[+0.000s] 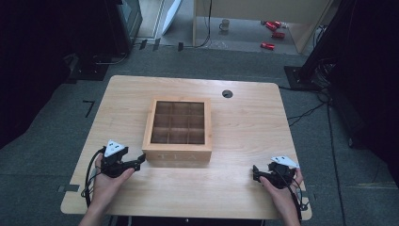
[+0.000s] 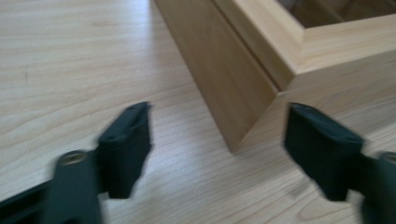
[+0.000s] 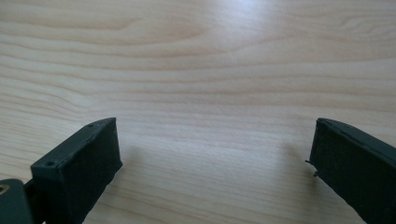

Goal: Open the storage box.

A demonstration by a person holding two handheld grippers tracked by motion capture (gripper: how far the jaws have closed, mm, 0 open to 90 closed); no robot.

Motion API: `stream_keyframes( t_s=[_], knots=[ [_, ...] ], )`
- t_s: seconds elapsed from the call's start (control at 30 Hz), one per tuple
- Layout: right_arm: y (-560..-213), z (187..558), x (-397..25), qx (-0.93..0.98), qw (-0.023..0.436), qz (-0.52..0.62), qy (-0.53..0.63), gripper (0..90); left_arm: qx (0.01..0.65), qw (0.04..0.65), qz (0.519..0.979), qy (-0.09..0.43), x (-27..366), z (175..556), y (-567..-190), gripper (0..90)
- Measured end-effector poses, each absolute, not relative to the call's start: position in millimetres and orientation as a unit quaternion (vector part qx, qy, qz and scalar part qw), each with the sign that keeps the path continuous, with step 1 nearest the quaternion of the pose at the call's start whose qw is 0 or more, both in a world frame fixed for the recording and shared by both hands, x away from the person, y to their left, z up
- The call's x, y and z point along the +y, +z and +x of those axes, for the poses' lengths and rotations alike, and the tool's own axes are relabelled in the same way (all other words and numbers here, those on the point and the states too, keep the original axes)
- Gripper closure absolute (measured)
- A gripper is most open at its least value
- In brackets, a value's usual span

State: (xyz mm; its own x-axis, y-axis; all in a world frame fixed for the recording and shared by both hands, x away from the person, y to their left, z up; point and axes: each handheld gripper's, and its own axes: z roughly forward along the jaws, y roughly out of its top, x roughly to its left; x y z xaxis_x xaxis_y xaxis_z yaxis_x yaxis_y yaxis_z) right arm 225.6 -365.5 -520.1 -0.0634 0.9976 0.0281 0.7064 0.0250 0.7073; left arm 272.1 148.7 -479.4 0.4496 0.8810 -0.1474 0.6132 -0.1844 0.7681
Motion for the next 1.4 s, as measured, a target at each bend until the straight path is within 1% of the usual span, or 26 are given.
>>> stream_keyframes(
  t_s=[0.13,0.33,0.5,0.57,0.73,0.87,1.03,1.2,1.4],
  knots=[
    [-509,226,-355,0.664,0.26,0.629,0.31,1.7,0.485,0.412,0.756,0.155,146,271,-477,39.9],
    [-496,229,-340,0.663,0.249,0.621,0.336,3.2,0.474,0.41,0.767,0.137,143,272,-477,55.8],
    [-485,231,-325,0.672,0.248,0.604,0.349,4.8,0.466,0.423,0.769,0.11,141,274,-476,64.0],
    [-480,233,-319,0.677,0.247,0.596,0.354,5.3,0.463,0.424,0.771,0.107,140,274,-475,67.6],
    [-470,237,-302,0.686,0.243,0.578,0.369,6.2,0.461,0.426,0.771,0.109,141,274,-473,69.3],
    [-466,240,-289,0.695,0.236,0.566,0.376,6.4,0.456,0.428,0.772,0.112,143,274,-469,72.7],
    [-461,244,-276,0.701,0.229,0.556,0.384,6.5,0.456,0.427,0.774,0.107,144,275,-468,73.5],
    [-456,248,-264,0.707,0.226,0.543,0.392,6.5,0.458,0.428,0.772,0.107,145,274,-467,77.0],
    [-455,249,-252,0.717,0.22,0.526,0.401,6.7,0.457,0.428,0.772,0.11,145,274,-467,77.2]
  ],
)
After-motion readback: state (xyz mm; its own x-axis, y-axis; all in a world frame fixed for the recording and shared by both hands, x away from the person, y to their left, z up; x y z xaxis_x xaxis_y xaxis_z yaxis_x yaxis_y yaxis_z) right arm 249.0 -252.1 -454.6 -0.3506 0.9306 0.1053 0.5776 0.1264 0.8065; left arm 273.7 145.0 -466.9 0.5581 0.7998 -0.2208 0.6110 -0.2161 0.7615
